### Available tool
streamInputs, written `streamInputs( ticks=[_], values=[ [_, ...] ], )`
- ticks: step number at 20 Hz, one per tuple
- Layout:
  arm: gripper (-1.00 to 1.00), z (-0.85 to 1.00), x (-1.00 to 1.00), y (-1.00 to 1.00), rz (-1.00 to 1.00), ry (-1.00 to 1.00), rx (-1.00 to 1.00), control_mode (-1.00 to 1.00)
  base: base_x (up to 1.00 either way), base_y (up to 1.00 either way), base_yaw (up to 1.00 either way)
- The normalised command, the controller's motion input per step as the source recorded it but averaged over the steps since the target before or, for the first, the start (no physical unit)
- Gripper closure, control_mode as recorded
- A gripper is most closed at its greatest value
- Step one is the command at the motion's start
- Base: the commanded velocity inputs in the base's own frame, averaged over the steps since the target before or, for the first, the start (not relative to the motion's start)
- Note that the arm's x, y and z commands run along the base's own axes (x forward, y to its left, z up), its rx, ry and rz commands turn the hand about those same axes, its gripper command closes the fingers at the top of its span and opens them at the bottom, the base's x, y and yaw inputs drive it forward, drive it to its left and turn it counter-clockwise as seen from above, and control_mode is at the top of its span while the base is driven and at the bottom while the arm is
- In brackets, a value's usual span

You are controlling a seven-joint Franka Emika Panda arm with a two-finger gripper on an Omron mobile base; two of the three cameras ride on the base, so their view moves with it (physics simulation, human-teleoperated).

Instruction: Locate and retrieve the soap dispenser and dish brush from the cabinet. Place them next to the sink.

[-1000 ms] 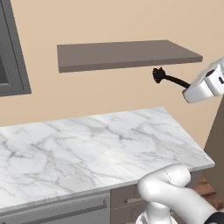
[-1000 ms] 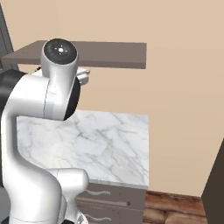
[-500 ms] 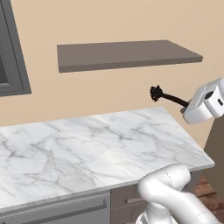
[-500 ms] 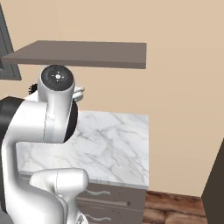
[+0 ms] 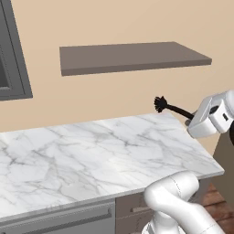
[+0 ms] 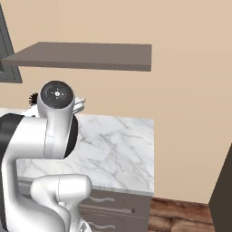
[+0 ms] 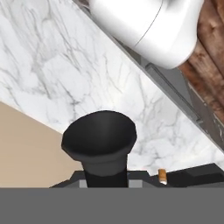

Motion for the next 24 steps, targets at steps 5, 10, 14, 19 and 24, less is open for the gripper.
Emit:
streamInputs(
  ticks=[5,10,14,19,24],
  values=[
    [1.0,-0.01,-0.03,0.01,0.0,0.02,0.0,-1.0,0.0,0.0,0.0],
    [1.0,-0.03,0.0,0.03,0.0,0.0,0.0,1.0,-0.09,0.38,-0.02],
    [1.0,0.0,0.0,0.0,0.0,0.0,0.0,1.0,-0.1,0.88,-0.06],
    [1.0,0.0,0.0,0.0,0.0,0.0,0.0,1.0,-0.09,0.97,-0.08],
    [1.0,0.0,0.0,0.0,0.0,0.0,0.0,1.0,-0.05,0.95,-0.07]
  ],
)
